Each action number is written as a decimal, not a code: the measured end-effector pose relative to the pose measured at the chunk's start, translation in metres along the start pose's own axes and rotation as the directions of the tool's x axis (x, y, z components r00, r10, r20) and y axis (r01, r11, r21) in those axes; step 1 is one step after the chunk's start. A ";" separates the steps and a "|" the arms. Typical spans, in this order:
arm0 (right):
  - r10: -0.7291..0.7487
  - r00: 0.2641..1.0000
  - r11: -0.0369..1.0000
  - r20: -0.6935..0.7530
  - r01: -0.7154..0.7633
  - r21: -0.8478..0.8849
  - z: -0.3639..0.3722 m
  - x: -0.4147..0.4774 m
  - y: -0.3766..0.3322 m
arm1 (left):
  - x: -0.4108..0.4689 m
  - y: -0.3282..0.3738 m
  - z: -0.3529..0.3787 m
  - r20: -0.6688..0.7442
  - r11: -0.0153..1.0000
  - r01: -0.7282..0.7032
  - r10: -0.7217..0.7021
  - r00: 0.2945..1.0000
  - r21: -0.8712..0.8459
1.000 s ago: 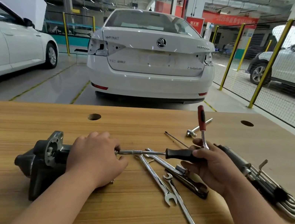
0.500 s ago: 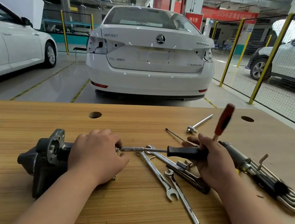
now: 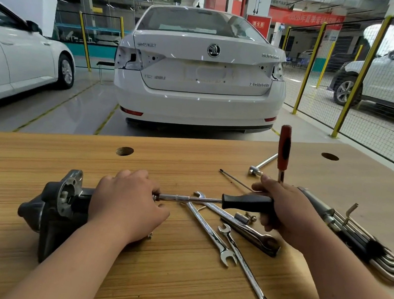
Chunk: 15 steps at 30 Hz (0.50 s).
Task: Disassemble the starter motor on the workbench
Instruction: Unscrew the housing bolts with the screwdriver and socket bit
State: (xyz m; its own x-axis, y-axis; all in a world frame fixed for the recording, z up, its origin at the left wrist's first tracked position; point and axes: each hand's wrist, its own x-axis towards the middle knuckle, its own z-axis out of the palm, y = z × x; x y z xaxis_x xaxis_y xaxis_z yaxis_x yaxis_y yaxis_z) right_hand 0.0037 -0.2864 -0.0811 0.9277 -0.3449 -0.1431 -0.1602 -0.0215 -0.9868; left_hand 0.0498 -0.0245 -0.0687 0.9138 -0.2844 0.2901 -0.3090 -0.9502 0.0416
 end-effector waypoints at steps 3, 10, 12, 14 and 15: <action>0.104 0.994 0.994 -0.014 -0.104 0.019 0.002 -0.001 0.000 | -0.001 0.001 -0.001 -0.005 1.000 0.007 -0.007 1.000 -0.001; 0.167 0.985 0.986 -0.046 -0.167 0.009 0.003 -0.001 -0.003 | -0.002 0.001 -0.002 -0.004 1.000 -0.008 0.008 1.000 -0.008; 0.167 0.985 0.986 -0.044 -0.167 0.009 0.002 0.000 -0.002 | -0.002 0.001 0.000 -0.010 1.000 -0.008 0.008 1.000 -0.011; 0.162 0.986 0.986 -0.039 -0.164 -0.041 0.002 0.001 0.000 | -0.002 0.001 0.000 -0.016 1.000 -0.010 0.010 1.000 -0.007; 0.154 0.987 0.986 -0.036 -0.156 -0.058 0.002 0.001 0.001 | -0.002 0.001 0.000 -0.017 1.000 -0.012 0.012 1.000 -0.003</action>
State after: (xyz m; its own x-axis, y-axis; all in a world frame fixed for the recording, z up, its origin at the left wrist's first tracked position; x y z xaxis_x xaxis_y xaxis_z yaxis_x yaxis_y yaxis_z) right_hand 0.0053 -0.2852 -0.0824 0.8793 -0.3774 -0.2906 -0.3221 -0.0217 -0.9464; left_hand 0.0480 -0.0245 -0.0696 0.9052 -0.2938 0.3070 -0.3208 -0.9463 0.0406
